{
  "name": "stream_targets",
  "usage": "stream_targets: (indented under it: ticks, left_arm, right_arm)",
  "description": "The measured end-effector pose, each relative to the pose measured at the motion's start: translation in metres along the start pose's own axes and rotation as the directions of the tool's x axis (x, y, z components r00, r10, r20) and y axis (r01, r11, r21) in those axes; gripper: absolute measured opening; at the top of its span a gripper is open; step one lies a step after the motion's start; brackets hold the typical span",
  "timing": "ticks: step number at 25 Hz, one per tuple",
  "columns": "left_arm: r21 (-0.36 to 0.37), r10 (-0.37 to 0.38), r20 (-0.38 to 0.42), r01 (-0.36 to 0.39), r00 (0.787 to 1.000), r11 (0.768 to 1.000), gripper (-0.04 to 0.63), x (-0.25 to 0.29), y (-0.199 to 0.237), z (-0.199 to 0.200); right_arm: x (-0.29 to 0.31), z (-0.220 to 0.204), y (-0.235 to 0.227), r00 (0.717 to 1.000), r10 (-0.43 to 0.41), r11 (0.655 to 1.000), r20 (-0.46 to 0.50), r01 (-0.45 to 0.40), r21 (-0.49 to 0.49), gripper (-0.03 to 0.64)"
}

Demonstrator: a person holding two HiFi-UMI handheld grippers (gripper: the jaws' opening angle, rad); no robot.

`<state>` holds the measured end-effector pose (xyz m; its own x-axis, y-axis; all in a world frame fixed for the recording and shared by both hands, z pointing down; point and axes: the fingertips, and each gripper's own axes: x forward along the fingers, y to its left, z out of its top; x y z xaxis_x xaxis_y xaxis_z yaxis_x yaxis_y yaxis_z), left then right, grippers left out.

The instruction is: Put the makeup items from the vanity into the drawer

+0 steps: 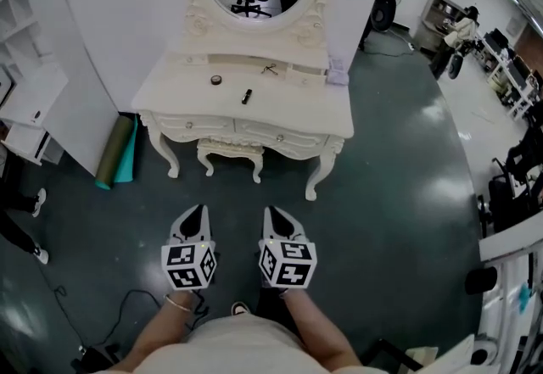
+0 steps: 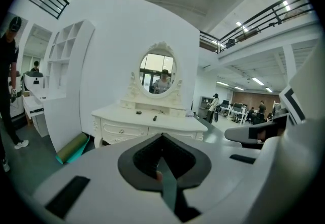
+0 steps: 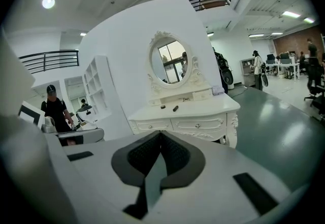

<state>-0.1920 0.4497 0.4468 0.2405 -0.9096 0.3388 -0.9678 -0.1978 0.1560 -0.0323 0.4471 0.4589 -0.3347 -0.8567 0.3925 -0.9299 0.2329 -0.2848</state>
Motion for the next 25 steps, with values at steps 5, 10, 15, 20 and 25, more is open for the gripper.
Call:
stream_targets:
  ticks: [5,10,15,20,25]
  left_arm:
    - [0.008,0.032,-0.001,-0.032,0.999,0.999,0.003,0.048,0.004,0.025]
    - [0.003,0.055,-0.005,-0.055,0.998,0.998,0.003,0.095,-0.001,0.044]
    - [-0.011,0.065,-0.024,-0.065,0.998,0.998,0.003,0.139,-0.012,0.051]
    - [-0.031,0.074,-0.031,-0.075,0.997,0.997,0.003,0.181,-0.017,0.058]
    - [-0.038,0.071,-0.023,-0.071,0.997,0.997,0.003,0.215,-0.026,0.067]
  right_arm:
    - [0.042,0.036,-0.024,1.000,0.020,1.000,0.002,-0.020,-0.012,0.018]
    - [0.079,0.071,-0.056,1.000,0.028,0.999,0.002,-0.028,-0.021,0.018]
    - [0.109,0.091,-0.086,0.999,0.032,0.999,-0.008,-0.032,-0.012,0.018]
    - [0.138,0.103,-0.115,0.999,0.031,1.000,-0.023,-0.031,-0.006,0.018]
    - [0.163,0.118,-0.142,0.999,0.031,1.000,-0.027,-0.031,-0.004,0.018]
